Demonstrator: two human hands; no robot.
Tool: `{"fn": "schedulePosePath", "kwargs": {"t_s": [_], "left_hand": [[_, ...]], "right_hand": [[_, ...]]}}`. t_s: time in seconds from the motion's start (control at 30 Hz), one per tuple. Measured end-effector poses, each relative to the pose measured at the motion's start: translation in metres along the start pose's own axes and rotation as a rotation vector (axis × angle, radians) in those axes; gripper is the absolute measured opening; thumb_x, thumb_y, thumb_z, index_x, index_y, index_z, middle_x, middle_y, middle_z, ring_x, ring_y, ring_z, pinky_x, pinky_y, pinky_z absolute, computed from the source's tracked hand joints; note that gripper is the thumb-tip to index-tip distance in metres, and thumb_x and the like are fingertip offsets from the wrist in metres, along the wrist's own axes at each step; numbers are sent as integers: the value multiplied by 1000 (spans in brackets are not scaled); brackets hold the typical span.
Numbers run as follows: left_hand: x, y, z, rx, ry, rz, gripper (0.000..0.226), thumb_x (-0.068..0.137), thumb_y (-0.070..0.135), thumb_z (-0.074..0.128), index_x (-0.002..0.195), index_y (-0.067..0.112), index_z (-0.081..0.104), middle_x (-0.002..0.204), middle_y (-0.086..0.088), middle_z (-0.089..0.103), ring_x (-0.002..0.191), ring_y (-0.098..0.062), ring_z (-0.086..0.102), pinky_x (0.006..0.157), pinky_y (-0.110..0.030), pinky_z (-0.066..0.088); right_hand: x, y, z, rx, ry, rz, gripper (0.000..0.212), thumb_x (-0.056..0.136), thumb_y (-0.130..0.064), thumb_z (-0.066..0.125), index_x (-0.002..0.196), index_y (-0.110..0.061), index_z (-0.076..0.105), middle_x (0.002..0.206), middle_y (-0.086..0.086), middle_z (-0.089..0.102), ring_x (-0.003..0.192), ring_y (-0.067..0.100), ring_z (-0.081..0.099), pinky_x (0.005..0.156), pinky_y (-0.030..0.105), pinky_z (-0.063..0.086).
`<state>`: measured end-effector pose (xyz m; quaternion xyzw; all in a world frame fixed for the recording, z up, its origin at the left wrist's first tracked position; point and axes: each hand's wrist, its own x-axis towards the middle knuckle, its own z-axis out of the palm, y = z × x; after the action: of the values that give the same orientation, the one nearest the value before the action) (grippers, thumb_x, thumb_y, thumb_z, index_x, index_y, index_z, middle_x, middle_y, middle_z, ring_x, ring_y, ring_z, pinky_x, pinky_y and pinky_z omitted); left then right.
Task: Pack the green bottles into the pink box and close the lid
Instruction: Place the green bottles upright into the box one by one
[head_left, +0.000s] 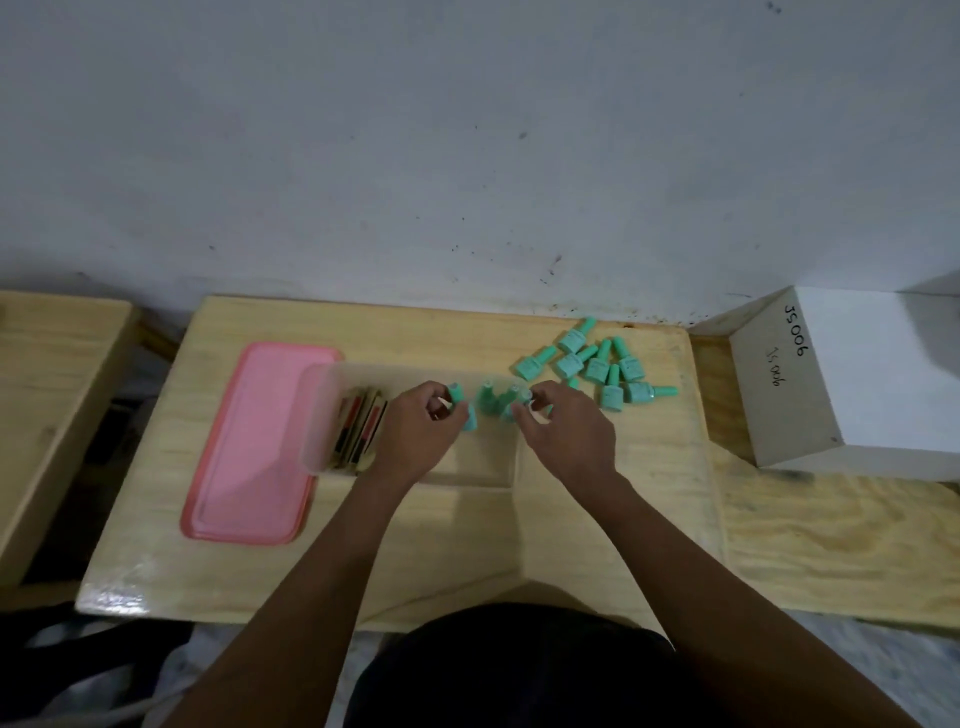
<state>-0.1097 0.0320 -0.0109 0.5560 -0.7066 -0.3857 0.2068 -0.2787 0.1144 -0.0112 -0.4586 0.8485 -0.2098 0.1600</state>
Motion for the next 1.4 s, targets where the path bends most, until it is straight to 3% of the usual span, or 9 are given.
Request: {"fn": "schedulePosePath", "kwargs": {"t_s": [0.07, 0.17, 0.27, 0.53, 0.7, 0.8, 0.93, 1.4], "left_hand": [[-1, -5, 1, 24, -13, -5, 13, 82, 29, 70, 85, 17, 67, 65, 2, 64, 54, -8, 54, 48, -12, 38], [0, -12, 7, 24, -50, 1, 14, 81, 28, 70, 86, 15, 68, 67, 0, 65, 59, -14, 57, 55, -25, 45], [2, -15, 16, 35, -90, -6, 14, 80, 28, 71, 87, 17, 67, 66, 6, 59, 57, -11, 54, 53, -22, 40], [8, -16, 34, 115, -120, 19, 20, 84, 33, 67, 96, 17, 66, 82, 1, 69, 59, -13, 55, 54, -27, 45], [13, -13, 41, 174, -115, 55, 24, 87, 33, 64, 100, 14, 66, 89, -2, 72, 72, -18, 64, 55, -24, 39], [14, -13, 44, 187, -103, 62, 22, 88, 31, 63, 101, 13, 65, 90, -1, 71, 68, -14, 59, 49, -21, 33], [16, -16, 49, 152, -106, 59, 20, 88, 29, 64, 99, 13, 65, 89, -5, 72, 69, -17, 62, 56, -28, 46], [15, -21, 53, 97, -126, 101, 19, 88, 27, 63, 101, 13, 65, 83, 0, 70, 69, -15, 63, 61, -36, 54]], "right_hand": [[3, -2, 9, -67, -2, -13, 34, 86, -51, 60, 110, -29, 67, 100, -9, 65, 102, 15, 58, 72, 30, 48], [7, -3, 19, -156, -19, 21, 33, 85, -51, 60, 108, -29, 70, 105, -6, 62, 107, 16, 54, 73, 32, 48], [10, -6, 26, -230, -34, 13, 33, 84, -52, 61, 107, -29, 70, 109, -4, 61, 110, 18, 52, 75, 33, 48], [10, -6, 35, -295, 63, -28, 34, 80, -51, 66, 96, -22, 74, 97, 0, 62, 97, 22, 56, 66, 35, 46], [12, -3, 30, -252, 36, -44, 34, 80, -50, 68, 100, -23, 73, 100, -2, 63, 97, 19, 57, 66, 33, 49], [11, 2, 25, -214, 2, -65, 31, 81, -49, 67, 102, -26, 73, 101, -4, 63, 99, 17, 56, 66, 30, 46], [10, 6, 19, -214, -8, -107, 26, 81, -47, 69, 99, -28, 75, 96, -6, 62, 96, 14, 57, 62, 26, 41], [8, 4, 20, -166, -7, -85, 25, 86, -45, 66, 102, -27, 74, 96, -5, 62, 97, 15, 57, 62, 26, 40]]}}
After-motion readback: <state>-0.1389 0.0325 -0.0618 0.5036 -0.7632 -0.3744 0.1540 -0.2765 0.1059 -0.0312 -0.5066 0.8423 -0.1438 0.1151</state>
